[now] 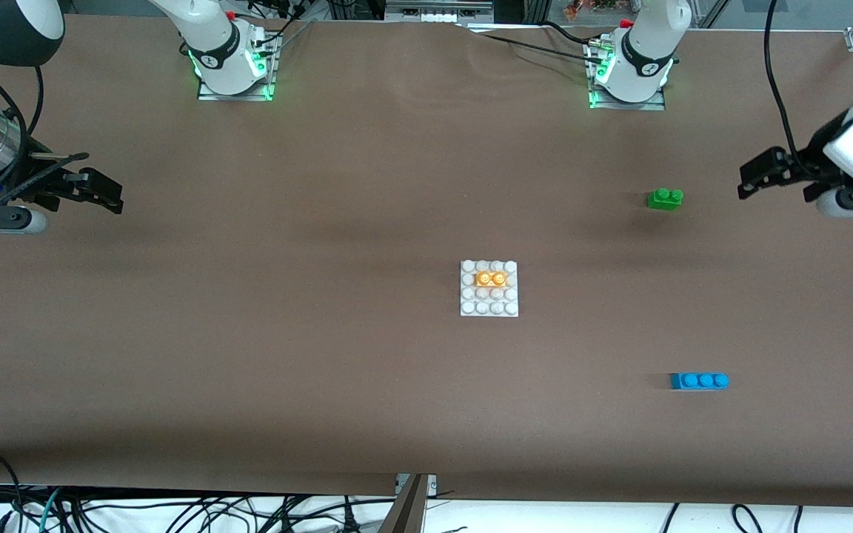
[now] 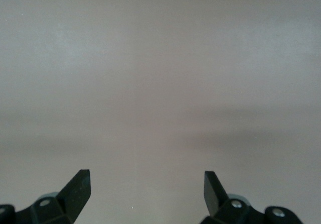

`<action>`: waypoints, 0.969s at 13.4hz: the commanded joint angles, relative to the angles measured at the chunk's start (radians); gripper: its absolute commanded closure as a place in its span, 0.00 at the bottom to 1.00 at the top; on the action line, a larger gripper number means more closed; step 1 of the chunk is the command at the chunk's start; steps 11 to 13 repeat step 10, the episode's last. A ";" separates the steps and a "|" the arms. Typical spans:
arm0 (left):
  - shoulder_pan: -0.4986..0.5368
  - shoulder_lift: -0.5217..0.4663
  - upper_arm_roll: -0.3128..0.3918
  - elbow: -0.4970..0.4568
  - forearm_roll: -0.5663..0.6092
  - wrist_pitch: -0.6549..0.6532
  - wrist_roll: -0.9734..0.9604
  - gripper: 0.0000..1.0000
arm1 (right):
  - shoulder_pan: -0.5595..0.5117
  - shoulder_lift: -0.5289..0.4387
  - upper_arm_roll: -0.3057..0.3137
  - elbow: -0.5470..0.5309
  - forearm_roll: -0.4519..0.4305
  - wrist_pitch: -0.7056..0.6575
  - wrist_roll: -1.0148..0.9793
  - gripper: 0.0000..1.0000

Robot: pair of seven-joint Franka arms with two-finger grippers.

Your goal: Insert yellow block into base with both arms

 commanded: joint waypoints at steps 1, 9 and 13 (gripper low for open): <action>-0.019 -0.049 0.022 -0.098 0.006 0.071 0.015 0.00 | -0.007 0.002 0.006 0.021 0.020 -0.024 -0.002 0.00; -0.058 -0.063 0.044 -0.115 0.006 0.073 0.017 0.00 | -0.006 0.002 0.006 0.021 0.020 -0.023 0.001 0.00; -0.059 -0.063 0.053 -0.115 0.006 0.073 0.017 0.00 | -0.006 0.002 0.006 0.021 0.020 -0.023 0.001 0.00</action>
